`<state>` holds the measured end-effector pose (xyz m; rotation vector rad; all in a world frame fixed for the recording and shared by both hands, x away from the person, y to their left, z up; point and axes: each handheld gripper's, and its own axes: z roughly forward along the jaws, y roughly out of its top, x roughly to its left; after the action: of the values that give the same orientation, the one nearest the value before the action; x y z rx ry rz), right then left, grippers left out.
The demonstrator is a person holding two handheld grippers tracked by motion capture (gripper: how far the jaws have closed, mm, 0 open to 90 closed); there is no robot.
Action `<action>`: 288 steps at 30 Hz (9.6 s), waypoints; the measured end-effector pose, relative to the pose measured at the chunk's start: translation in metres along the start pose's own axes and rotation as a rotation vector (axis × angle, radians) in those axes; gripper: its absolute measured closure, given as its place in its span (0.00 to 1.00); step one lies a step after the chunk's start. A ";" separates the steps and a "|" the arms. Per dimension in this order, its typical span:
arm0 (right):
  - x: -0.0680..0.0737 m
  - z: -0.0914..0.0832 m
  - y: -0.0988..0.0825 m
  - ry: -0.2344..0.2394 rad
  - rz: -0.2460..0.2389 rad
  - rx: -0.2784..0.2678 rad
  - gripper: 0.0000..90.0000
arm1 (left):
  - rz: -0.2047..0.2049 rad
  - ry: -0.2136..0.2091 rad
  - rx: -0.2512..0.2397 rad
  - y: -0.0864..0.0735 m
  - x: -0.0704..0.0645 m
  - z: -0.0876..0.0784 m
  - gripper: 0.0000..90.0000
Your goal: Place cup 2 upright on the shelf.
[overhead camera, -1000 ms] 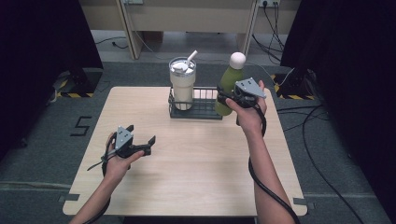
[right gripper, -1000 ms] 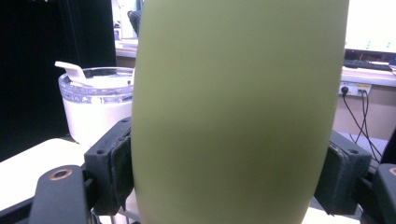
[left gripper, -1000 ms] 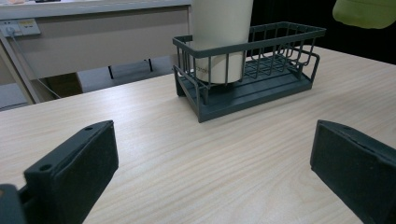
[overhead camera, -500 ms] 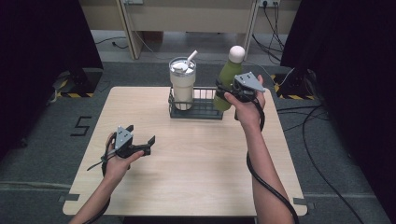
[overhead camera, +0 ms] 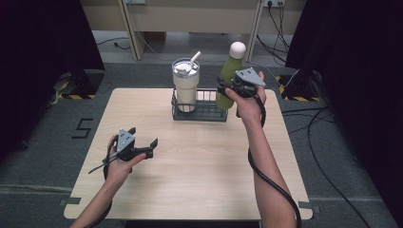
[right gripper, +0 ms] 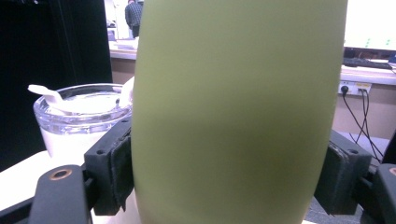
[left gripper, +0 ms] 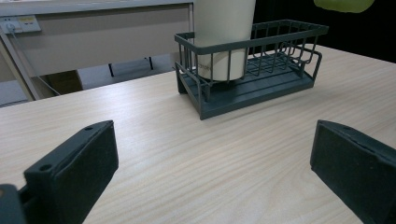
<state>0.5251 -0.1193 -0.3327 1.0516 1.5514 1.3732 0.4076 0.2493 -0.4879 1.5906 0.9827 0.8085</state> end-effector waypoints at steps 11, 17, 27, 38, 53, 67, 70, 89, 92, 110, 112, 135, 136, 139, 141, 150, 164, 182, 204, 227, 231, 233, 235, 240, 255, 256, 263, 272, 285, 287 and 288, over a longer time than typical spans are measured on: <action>0.001 0.014 0.004 -0.009 0.007 0.008 0.24 | -0.002 -0.001 0.001 0.000 0.000 0.000 0.00; 0.001 0.019 0.008 -0.015 0.009 0.008 0.24 | -0.005 0.001 0.001 -0.001 0.000 -0.001 0.00; -0.001 0.029 0.010 -0.028 0.017 0.018 0.24 | -0.007 0.000 0.001 -0.001 0.000 -0.001 0.00; -0.002 0.039 0.008 -0.035 0.027 0.032 0.24 | -0.008 0.002 -0.003 0.000 0.000 -0.002 0.00; -0.001 0.050 0.008 -0.042 0.027 0.052 0.24 | -0.008 0.003 -0.001 0.000 0.001 -0.002 0.00; 0.001 0.058 0.009 -0.044 0.034 0.056 0.24 | -0.009 0.002 0.000 0.000 0.001 -0.002 0.00; 0.001 0.060 0.010 -0.043 0.033 0.059 0.24 | -0.010 0.002 -0.001 0.000 0.001 -0.002 0.00; 0.002 0.073 0.009 -0.049 0.035 0.077 0.24 | -0.011 0.003 -0.003 0.000 0.002 -0.003 0.00; 0.003 0.075 0.008 -0.049 0.034 0.085 0.24 | -0.012 0.003 -0.003 0.000 0.002 -0.003 0.00; 0.005 0.090 -0.011 -0.058 0.020 0.146 0.24 | -0.014 0.002 -0.003 0.000 0.002 -0.003 0.00; 0.005 0.092 -0.013 -0.056 0.018 0.153 0.24 | -0.014 0.002 -0.004 0.000 0.002 -0.003 0.00; 0.004 0.106 -0.039 -0.057 0.006 0.227 0.24 | -0.015 0.000 0.002 -0.003 0.001 -0.002 0.00; 0.004 0.106 -0.040 -0.057 0.005 0.230 0.24 | -0.015 0.000 0.002 -0.002 0.001 -0.002 0.00; 0.005 0.107 -0.042 -0.055 0.005 0.238 0.24 | -0.016 0.002 0.001 -0.002 0.002 -0.002 0.00; 0.004 0.107 -0.043 -0.056 0.002 0.234 0.24 | -0.016 0.002 0.002 -0.003 0.002 -0.002 0.00; 0.003 0.106 -0.045 -0.056 0.017 0.224 0.23 | -0.013 -0.001 0.005 -0.003 0.001 -0.002 0.00; 0.006 0.104 -0.049 -0.037 0.018 0.235 0.17 | -0.018 0.000 0.007 -0.004 0.002 -0.001 0.00; 0.003 0.093 -0.049 -0.031 0.008 0.232 0.11 | -0.017 0.004 0.007 -0.004 0.002 -0.001 0.00; 0.003 0.068 -0.051 -0.025 0.000 0.214 0.09 | -0.014 0.014 0.007 -0.003 0.003 -0.002 0.00; -0.002 0.028 -0.055 -0.035 -0.006 0.189 0.10 | -0.014 0.025 0.004 -0.003 0.005 -0.003 0.00; -0.003 0.019 -0.058 -0.038 -0.007 0.186 0.10 | -0.015 0.027 0.005 -0.003 0.006 -0.004 0.00; -0.004 0.017 -0.059 -0.041 -0.010 0.184 0.10 | -0.014 0.027 0.005 -0.003 0.006 -0.003 0.00; -0.005 0.014 -0.059 -0.041 -0.009 0.184 0.10 | -0.014 0.026 0.006 -0.003 0.006 -0.003 0.00; -0.004 0.007 -0.060 -0.039 -0.017 0.182 0.10 | -0.013 0.026 0.006 -0.003 0.005 -0.003 0.00; -0.006 -0.017 -0.074 -0.036 -0.018 0.186 0.11 | -0.011 0.024 0.009 -0.003 0.004 -0.003 0.00; -0.007 -0.018 -0.076 -0.034 -0.021 0.191 0.11 | -0.011 0.024 0.009 -0.003 0.004 -0.002 0.00; -0.012 -0.029 -0.085 -0.035 -0.019 0.203 0.11 | -0.014 0.024 0.011 -0.003 0.003 -0.001 0.00; -0.018 -0.046 -0.094 -0.032 -0.001 0.215 0.11 | -0.011 0.023 0.012 -0.003 0.002 -0.001 0.00; -0.026 -0.068 -0.102 -0.048 0.024 0.206 0.12 | -0.011 0.021 0.018 -0.004 0.001 0.000 0.00; -0.028 -0.071 -0.104 -0.051 0.025 0.207 0.12 | -0.010 0.022 0.016 -0.004 0.001 -0.001 0.00; -0.028 -0.072 -0.105 -0.052 0.028 0.210 0.12 | -0.010 0.023 0.016 -0.004 0.001 -0.001 0.00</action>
<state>0.4588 -0.1772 -0.4291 1.2298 1.6746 1.2102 0.4066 0.2510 -0.4915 1.5922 1.0151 0.8151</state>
